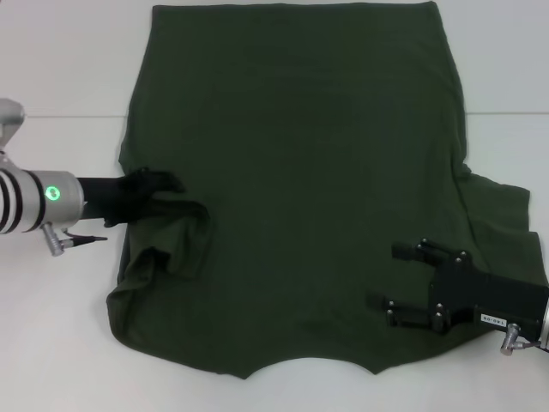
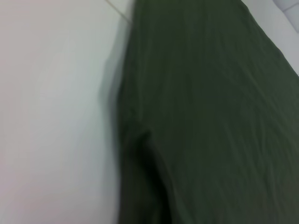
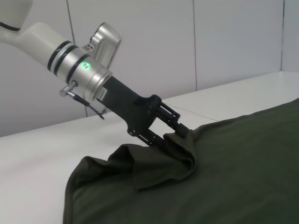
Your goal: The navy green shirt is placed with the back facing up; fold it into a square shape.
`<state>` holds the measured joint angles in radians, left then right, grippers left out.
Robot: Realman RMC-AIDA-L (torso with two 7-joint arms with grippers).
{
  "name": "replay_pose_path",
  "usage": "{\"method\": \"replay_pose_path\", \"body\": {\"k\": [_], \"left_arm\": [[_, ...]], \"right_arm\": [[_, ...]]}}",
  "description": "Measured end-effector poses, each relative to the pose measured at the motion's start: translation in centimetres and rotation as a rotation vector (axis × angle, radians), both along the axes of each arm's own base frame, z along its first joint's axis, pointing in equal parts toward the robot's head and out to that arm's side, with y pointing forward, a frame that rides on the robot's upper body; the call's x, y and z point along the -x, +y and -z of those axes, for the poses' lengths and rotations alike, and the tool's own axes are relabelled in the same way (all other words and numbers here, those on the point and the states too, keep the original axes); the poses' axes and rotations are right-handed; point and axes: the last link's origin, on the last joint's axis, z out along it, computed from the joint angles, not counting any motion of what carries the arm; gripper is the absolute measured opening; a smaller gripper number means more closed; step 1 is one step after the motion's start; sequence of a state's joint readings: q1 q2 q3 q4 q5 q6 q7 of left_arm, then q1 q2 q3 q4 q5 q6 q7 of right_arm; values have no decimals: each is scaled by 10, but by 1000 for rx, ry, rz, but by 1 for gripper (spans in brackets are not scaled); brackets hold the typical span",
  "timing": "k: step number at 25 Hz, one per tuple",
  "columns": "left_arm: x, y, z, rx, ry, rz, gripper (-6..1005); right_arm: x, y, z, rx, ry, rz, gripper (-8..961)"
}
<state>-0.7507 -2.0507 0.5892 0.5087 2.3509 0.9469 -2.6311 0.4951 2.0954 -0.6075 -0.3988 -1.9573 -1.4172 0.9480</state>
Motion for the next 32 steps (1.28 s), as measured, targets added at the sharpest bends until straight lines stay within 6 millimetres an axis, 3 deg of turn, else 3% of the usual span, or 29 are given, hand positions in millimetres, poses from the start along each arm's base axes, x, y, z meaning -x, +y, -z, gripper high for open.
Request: {"method": "replay_pose_path", "body": {"k": [10, 15, 23, 28, 32], "left_arm": [[-48, 24, 7, -73, -90, 109, 649], [-50, 24, 2, -114, -145, 130, 653], [-25, -12, -25, -120, -203, 305, 660], [-23, -49, -44, -98, -139, 630, 664], [-23, -86, -49, -46, -46, 913, 668]], "right_arm": [[-1, -2, 0, 1, 1, 4, 896], [-1, -3, 0, 3, 5, 4, 895], [-2, -2, -1, -2, 18, 25, 894], [-2, 6, -11, 24, 72, 137, 893], [-4, 20, -40, 40, 128, 300, 892]]}}
